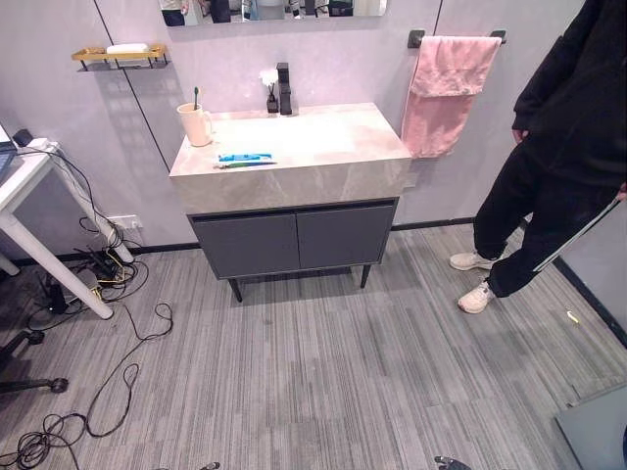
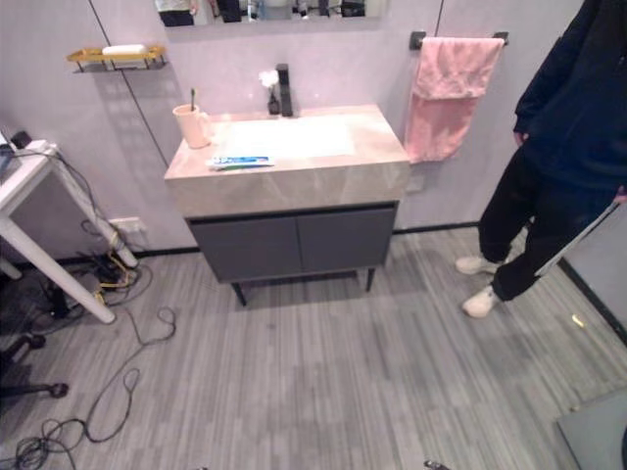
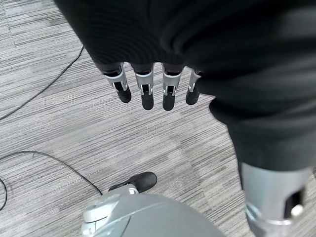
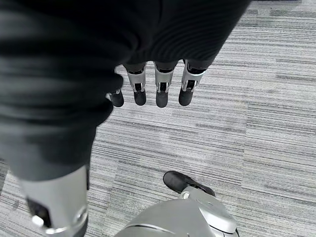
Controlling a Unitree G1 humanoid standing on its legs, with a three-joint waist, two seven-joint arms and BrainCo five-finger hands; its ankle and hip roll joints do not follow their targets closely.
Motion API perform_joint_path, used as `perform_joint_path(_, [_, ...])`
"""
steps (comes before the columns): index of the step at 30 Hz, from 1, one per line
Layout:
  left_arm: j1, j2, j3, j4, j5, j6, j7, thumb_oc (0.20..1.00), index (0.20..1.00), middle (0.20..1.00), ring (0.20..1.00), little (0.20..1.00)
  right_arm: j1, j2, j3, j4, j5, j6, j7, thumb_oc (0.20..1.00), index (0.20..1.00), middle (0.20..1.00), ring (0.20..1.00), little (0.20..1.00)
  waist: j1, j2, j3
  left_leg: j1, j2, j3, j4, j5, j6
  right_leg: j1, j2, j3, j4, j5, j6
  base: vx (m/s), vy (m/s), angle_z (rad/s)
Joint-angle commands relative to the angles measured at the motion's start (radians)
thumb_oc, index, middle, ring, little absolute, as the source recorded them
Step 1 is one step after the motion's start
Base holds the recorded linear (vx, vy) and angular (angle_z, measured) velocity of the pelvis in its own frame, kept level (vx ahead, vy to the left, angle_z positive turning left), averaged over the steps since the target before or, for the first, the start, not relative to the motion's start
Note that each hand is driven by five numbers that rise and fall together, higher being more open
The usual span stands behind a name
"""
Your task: Put brush and paste in cup on sink, flatten towel.
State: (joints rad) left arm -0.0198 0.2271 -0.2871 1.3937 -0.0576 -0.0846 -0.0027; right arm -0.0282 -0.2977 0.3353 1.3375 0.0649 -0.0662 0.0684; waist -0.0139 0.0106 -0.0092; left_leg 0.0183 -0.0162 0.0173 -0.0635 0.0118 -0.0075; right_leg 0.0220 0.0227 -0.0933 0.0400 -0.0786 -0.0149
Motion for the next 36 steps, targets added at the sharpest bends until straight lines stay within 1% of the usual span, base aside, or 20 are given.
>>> perform_joint_path(1, [-0.028, 0.001, 0.028, 0.053, 0.038, -0.017, 0.024, 1.000, 1.000, 1.000, 1.000, 1.000, -0.036, 0.012, 0.013, 0.024, 0.019, -0.022, -0.003, 1.000, 1.000, 1.000, 1.000, 1.000, 0.007, -0.039, -0.035, 0.013, -0.011, 0.060, -0.024, 0.003, -0.029, 0.001, -0.099, 0.055, -0.114, 0.157, 0.141, 0.00, 0.000, 0.00])
perform_joint_path(5, [-0.025, 0.000, 0.043, 0.054, 0.025, -0.014, 0.032, 1.000, 1.000, 1.000, 1.000, 1.000, -0.029, 0.020, 0.007, 0.022, 0.029, -0.024, -0.007, 1.000, 1.000, 1.000, 1.000, 1.000, 0.008, -0.044, -0.039, 0.023, -0.013, 0.061, -0.024, 0.000, -0.028, 0.009, -0.099, 0.056, -0.117, 0.156, 0.141, 0.01, -0.001, -0.06])
perform_joint_path(10, [-0.019, -0.009, 0.052, 0.056, 0.008, -0.016, 0.031, 1.000, 1.000, 1.000, 1.000, 1.000, -0.020, 0.028, -0.009, 0.047, 0.056, -0.020, 0.001, 1.000, 1.000, 1.000, 1.000, 1.000, 0.010, -0.042, -0.041, 0.034, -0.016, 0.054, -0.024, -0.006, -0.020, 0.014, -0.095, 0.069, -0.115, 0.152, 0.139, 0.00, -0.001, -0.01])
perform_joint_path(18, [-0.018, -0.013, 0.044, 0.054, 0.006, -0.017, 0.027, 1.000, 1.000, 1.000, 1.000, 1.000, -0.015, 0.033, 0.000, 0.067, 0.019, -0.011, -0.010, 1.000, 1.000, 1.000, 1.000, 1.000, 0.014, -0.040, -0.036, 0.037, -0.020, 0.048, -0.024, -0.009, -0.014, 0.016, -0.093, 0.070, -0.112, 0.148, 0.136, 0.01, 0.002, -0.03])
perform_joint_path(36, [-0.029, -0.002, 0.032, 0.053, 0.022, -0.018, 0.025, 1.000, 1.000, 1.000, 1.000, 1.000, -0.027, 0.032, 0.011, 0.054, 0.003, -0.011, -0.006, 1.000, 1.000, 1.000, 1.000, 1.000, 0.016, -0.040, -0.024, 0.040, -0.029, 0.054, -0.024, -0.020, 0.000, 0.000, -0.105, 0.076, -0.082, 0.141, 0.145, 0.00, 0.007, -0.01])
